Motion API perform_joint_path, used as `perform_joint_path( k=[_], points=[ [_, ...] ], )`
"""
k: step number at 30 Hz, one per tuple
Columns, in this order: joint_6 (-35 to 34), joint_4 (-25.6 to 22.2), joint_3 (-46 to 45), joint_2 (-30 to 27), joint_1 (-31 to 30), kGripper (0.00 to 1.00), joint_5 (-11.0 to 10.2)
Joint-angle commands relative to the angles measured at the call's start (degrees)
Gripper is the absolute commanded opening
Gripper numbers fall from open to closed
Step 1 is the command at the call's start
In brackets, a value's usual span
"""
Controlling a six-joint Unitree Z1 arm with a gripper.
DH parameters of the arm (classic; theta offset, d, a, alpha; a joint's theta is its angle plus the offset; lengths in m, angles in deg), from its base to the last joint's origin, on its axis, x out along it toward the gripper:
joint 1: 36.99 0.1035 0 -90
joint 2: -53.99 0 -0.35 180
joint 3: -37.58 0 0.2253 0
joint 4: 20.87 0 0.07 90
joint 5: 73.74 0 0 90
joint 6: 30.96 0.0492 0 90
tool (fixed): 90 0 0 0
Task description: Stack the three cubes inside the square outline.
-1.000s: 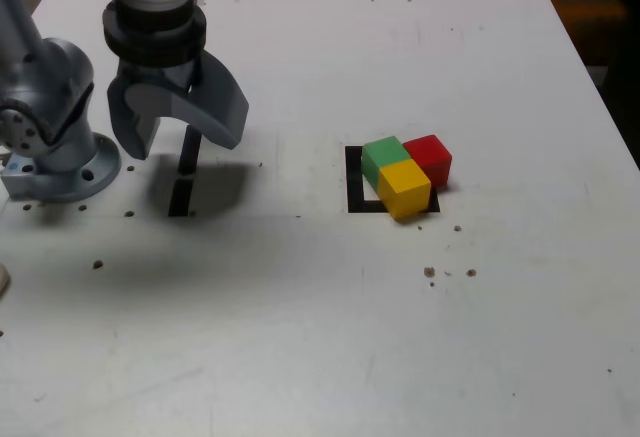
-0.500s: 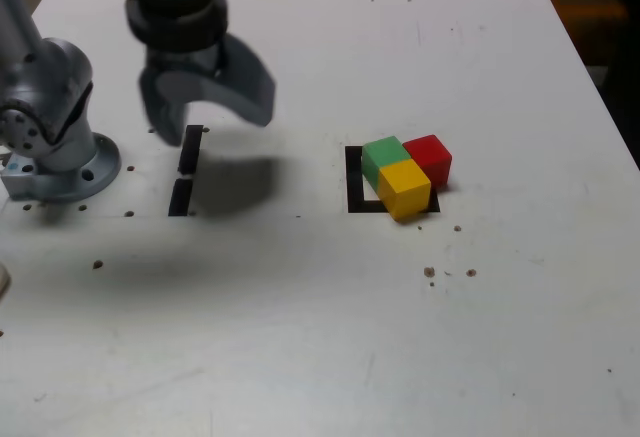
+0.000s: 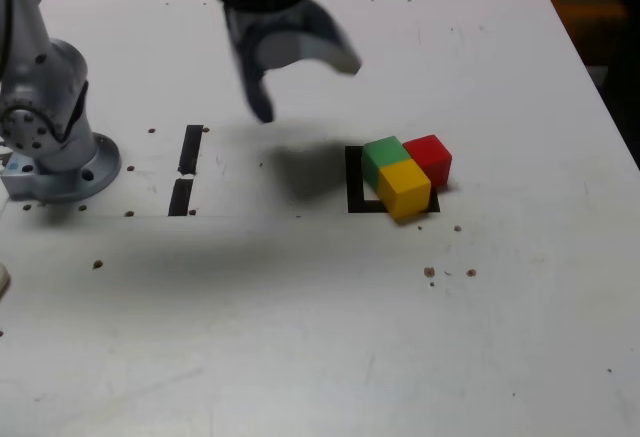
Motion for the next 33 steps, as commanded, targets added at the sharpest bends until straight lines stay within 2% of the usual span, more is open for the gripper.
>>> perform_joint_path(
  k=[1,6,17,19,24,29,33],
  points=[
    [-6.5,-1.0,2.9,1.5,0.9,1.00,-0.1],
    [-21.2,-5.2,12.6,6.8,2.0,1.00,-1.0],
    [-34.8,-11.7,27.8,19.6,0.7,1.00,-7.3],
    [-36.0,-11.5,29.2,20.7,0.7,1.00,-8.1],
    [-36.3,-9.2,28.9,21.8,0.7,1.00,-8.5],
    [-36.7,-6.6,27.7,22.7,0.2,1.00,-7.9],
    [-36.8,-2.6,26.6,23.7,-0.3,1.00,-7.3]
  ],
)
